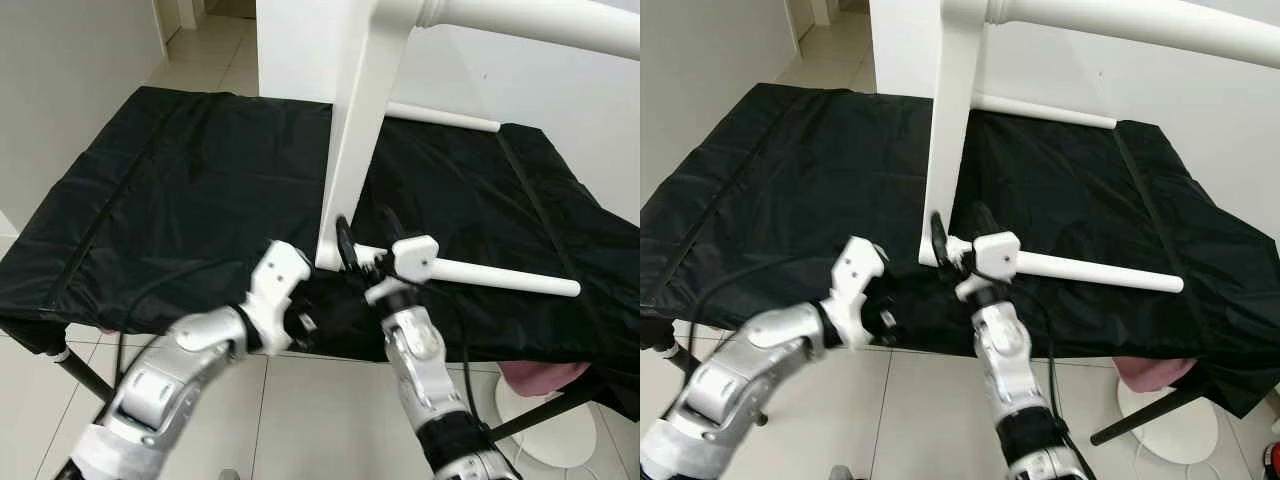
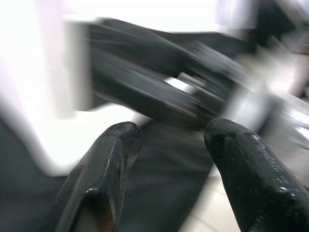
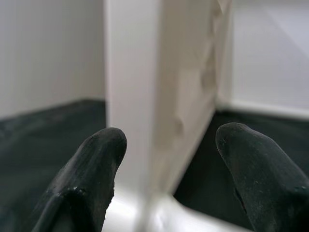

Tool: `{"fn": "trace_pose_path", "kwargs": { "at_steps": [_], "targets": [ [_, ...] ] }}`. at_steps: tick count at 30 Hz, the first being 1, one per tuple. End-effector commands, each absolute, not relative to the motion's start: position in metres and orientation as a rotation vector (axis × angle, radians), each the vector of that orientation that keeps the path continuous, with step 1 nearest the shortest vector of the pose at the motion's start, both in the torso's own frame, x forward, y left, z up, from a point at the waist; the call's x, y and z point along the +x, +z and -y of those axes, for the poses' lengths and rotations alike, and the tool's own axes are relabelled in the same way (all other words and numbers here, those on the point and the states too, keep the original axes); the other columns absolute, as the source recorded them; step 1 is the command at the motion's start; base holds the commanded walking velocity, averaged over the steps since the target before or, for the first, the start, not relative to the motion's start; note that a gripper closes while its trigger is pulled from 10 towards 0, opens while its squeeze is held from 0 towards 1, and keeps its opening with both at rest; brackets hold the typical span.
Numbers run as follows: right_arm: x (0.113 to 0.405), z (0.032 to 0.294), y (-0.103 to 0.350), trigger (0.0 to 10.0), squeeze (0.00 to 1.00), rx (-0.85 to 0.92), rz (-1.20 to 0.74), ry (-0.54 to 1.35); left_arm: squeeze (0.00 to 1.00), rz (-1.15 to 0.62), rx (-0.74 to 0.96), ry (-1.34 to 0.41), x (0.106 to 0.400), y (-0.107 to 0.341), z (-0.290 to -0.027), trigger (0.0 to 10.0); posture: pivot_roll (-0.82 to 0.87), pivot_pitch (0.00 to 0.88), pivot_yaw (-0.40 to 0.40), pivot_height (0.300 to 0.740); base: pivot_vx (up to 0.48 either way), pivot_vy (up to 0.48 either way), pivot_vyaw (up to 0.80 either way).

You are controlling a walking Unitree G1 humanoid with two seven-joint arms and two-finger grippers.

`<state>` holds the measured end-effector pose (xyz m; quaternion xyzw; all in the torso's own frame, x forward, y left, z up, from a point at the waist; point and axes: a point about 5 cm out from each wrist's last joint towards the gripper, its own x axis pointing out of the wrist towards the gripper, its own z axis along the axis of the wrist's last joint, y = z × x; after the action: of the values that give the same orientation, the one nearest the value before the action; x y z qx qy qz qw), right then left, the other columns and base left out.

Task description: Building children table

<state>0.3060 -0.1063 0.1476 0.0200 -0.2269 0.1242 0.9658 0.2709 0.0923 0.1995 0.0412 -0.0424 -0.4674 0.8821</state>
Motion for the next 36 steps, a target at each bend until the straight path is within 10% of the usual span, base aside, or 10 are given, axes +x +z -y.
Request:
{"fn": "trace_pose_path", "kwargs": {
  "at_steps": [1,12,28,36],
  "targets": [
    [0.306,0.11,0.15,10.0,0.0,0.037,0.463,0.232,0.0,0.094,0.087,-0.967,0.271,0.199,-0.092,10.0,0.15,0.106,-0.048,0.74,0.0,0.0,0.0],
    [0.306,0.128,0.16,10.0,0.0,0.101,0.462,0.101,0.0,0.084,0.135,-1.013,0.269,0.195,-0.094,10.0,0.15,0.097,-0.044,0.74,0.0,0.0,0.0],
    [0.308,0.164,0.152,10.0,0.0,0.112,0.369,-0.151,0.0,0.175,0.102,-0.501,0.306,0.196,-0.095,10.0,0.12,0.091,-0.048,0.74,0.0,0.0,0.0],
    [0.306,0.176,0.152,10.0,0.0,0.052,0.359,-0.169,0.0,0.157,0.12,-0.635,0.298,0.184,-0.07,10.0,0.11,0.092,-0.058,0.74,0.0,0.0,0.0]
  ]
}}
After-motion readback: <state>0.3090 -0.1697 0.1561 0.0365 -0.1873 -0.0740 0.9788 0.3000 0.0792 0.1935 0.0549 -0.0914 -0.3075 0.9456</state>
